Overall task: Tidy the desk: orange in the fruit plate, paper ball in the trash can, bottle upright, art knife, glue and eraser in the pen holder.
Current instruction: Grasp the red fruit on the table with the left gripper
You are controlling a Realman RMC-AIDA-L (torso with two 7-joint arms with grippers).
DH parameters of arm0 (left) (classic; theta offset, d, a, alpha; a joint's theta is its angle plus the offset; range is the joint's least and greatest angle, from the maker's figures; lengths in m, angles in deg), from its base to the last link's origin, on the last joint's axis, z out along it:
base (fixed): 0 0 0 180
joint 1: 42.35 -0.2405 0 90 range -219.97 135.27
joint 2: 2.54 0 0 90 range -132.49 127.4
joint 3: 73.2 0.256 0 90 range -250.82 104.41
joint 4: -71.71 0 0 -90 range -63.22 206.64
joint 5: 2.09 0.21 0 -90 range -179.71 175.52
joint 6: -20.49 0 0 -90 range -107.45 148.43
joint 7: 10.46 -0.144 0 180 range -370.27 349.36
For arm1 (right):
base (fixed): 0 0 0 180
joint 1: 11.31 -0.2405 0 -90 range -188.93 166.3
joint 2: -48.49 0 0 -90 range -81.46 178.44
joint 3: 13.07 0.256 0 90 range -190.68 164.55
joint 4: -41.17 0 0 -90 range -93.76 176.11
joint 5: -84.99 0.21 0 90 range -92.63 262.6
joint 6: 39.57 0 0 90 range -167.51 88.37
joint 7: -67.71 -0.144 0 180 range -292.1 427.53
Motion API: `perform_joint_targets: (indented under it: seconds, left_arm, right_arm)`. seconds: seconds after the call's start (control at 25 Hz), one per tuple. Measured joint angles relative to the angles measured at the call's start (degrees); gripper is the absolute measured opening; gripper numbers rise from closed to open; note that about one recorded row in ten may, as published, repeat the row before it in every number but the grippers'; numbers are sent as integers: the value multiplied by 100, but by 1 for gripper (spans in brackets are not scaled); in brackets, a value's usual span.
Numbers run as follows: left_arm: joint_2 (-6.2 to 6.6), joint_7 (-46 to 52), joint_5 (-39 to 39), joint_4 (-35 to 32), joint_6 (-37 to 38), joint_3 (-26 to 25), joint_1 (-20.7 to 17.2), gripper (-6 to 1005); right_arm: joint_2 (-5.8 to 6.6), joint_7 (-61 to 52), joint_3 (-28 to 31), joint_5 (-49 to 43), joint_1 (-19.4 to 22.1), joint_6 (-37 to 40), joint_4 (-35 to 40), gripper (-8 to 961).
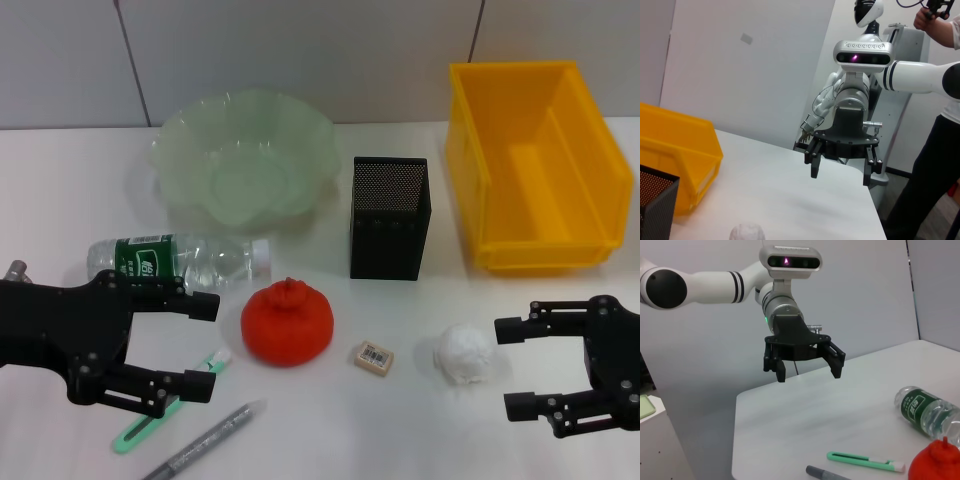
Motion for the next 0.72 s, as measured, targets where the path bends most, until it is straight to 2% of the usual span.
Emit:
perform_joint_targets:
  seconds: [0.6,0.68,0.72]
  left_arm:
    - [-14,-1,6,-4,-9,-8,-18,861]
    - [-62,-21,0,-31,-121,-56,-16,861]
    - [-146,-88,15,-61,-326,-89,-2,861]
  right_arm:
    - [-23,-52,0,-22,-15,-59,3,777]
    - [-17,-147,-1,-35,-5,-99,18,777]
    - [18,-280,15,-40,29,-127,38,777]
